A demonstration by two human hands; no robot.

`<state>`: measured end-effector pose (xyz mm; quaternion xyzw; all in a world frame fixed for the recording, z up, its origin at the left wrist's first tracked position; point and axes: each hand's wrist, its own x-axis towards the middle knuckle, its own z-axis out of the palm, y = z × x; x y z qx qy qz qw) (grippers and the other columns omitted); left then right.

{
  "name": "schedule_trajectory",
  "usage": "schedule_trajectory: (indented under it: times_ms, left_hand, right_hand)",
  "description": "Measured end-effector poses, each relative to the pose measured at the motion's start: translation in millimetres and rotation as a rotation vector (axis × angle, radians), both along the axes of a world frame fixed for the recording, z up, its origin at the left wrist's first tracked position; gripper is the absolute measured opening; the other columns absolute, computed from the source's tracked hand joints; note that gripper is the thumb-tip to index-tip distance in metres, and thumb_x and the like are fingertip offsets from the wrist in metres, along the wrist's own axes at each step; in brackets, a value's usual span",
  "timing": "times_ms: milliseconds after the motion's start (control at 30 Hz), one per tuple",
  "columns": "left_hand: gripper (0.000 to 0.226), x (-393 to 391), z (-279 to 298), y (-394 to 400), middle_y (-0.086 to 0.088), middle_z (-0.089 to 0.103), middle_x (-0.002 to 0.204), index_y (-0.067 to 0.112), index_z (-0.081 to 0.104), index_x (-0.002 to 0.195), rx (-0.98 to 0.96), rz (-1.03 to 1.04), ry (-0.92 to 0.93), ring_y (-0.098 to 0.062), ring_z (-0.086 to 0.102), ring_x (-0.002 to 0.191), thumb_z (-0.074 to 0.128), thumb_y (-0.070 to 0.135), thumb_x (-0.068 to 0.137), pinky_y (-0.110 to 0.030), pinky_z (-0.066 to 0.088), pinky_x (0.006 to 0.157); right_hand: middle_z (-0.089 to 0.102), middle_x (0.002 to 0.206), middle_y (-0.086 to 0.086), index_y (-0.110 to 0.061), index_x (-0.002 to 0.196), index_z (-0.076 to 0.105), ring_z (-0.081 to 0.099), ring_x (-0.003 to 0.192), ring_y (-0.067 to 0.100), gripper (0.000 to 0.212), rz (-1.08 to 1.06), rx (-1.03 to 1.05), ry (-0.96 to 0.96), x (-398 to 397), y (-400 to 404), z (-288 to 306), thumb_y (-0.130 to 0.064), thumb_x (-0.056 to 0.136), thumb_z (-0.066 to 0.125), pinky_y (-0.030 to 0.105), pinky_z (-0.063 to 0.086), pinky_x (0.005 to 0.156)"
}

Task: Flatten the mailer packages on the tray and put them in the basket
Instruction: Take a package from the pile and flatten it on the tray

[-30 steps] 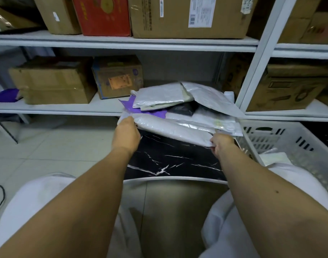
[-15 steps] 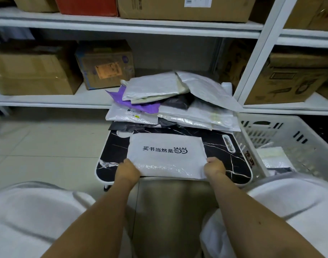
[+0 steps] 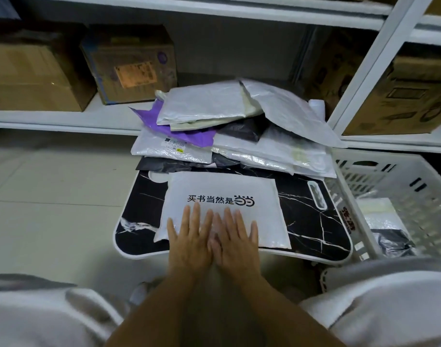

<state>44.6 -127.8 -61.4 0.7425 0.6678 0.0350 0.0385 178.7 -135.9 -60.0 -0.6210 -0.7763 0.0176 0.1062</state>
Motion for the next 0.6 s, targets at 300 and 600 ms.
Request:
schedule_trajectory:
  times_ms: [300, 600]
  left_hand:
    - [0.056, -6.2, -18.0, -12.5, -0.012, 0.023, 0.156, 0.026, 0.026, 0.148, 0.032, -0.067, 0.046, -0.038, 0.018, 0.143, 0.014, 0.048, 0.098, -0.064, 0.016, 0.107]
    - [0.039, 7.3, 17.3, 31.9, 0.001, 0.058, 0.086, 0.016, 0.064, 0.099, 0.099, -0.018, -0.039, -0.022, 0.055, 0.079, 0.035, 0.039, 0.087, -0.035, 0.044, 0.066]
  right_hand:
    - [0.029, 0.157, 0.007, -0.027, 0.152, 0.025, 0.023, 0.143, 0.037, 0.063, 0.032, -0.142, -0.147, 9.0, -6.8, -18.1, -0.056, 0.099, 0.007, 0.064, 0.018, 0.106]
    - [0.060, 0.082, -0.001, -0.023, 0.084, 0.067, 0.060, 0.078, 0.020, 0.008, -0.033, 0.079, -0.112, 4.1, 45.1, 15.4, -0.029, 0.079, 0.068, 0.038, 0.045, 0.078]
